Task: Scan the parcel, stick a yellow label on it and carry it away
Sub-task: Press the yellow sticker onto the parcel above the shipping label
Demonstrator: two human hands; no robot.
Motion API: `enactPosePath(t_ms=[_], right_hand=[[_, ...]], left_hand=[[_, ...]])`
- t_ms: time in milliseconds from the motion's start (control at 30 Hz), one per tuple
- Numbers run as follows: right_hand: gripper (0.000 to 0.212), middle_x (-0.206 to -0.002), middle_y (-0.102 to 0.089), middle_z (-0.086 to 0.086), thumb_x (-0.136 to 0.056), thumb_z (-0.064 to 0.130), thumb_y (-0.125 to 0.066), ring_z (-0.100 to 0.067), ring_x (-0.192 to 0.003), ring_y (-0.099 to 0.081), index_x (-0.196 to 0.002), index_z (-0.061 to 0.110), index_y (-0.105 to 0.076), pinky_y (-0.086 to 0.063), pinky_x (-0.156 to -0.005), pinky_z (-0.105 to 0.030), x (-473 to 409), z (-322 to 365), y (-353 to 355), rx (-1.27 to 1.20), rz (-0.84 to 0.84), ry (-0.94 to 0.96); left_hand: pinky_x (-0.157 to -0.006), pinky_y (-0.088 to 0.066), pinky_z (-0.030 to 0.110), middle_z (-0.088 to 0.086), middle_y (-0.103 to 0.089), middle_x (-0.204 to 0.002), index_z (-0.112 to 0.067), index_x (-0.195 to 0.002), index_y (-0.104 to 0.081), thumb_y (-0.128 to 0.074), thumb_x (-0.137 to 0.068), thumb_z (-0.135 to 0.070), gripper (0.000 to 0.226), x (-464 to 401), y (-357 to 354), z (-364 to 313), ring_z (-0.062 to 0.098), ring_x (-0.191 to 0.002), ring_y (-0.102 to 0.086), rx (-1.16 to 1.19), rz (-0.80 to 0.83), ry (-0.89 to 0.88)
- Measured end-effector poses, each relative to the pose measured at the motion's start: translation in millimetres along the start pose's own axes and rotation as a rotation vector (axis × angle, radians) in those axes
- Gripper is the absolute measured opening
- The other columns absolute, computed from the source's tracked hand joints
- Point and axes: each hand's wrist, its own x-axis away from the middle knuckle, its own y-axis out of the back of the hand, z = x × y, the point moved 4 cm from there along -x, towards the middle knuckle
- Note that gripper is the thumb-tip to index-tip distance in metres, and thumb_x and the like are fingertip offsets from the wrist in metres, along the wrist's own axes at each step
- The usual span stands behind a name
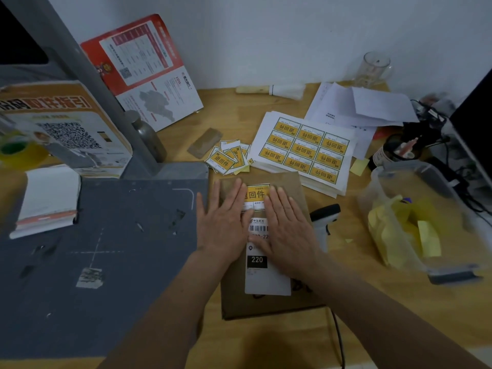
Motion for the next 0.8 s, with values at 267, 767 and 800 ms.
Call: enactPosePath(t_ms=[267, 767, 800], right_hand=[[0.059, -0.158, -0.006, -0.007, -0.097, 0.039, -0.029, -0.025, -0.147, -0.001, -0.149, 0.013, -0.02, -0.008, -0.117, -0.042, 26, -29, 24, -0.264, -0.295, -0.072], [0.038, -0.117, -0.059, -0.004, -0.102, 0.016, -0.028, -0.013, -0.1, -0.05, -0.125, 0.012, -0.058, -0.041, -0.08, -0.025, 58, -64, -6, -1.284, -0.075, -0.635], [0.038, -0.119, -0.059, -0.003, -0.102, 0.016, -0.028, -0.014, -0.101, -0.049, -0.125, 0.013, -0.058, -0.041, -0.083, -0.027, 59, -63, -7, -1.284, -0.043, -0.65]], left_hand=[[-0.117, -0.012, 0.051, 0.001, 0.002, -0.163, -0.034, -0.15, -0.014, -0.035, -0.094, -0.055, 0.063, 20, 17, 10, 0.026, -0.149, 0.003, 0.436, -0.006, 0.269], [-0.07, -0.054, 0.037, 0.014, -0.076, -0.093, -0.014, -0.097, -0.073, -0.049, -0.09, -0.054, 0.048, 104, -40, 5, 0.029, -0.087, -0.071, 1.642, 0.275, 0.898], [-0.07, -0.054, 0.036, 0.012, -0.077, -0.091, -0.016, -0.095, -0.074, -0.046, -0.09, -0.057, 0.05, 106, -41, 2, 0.027, -0.083, -0.073, 1.684, 0.269, 0.885]])
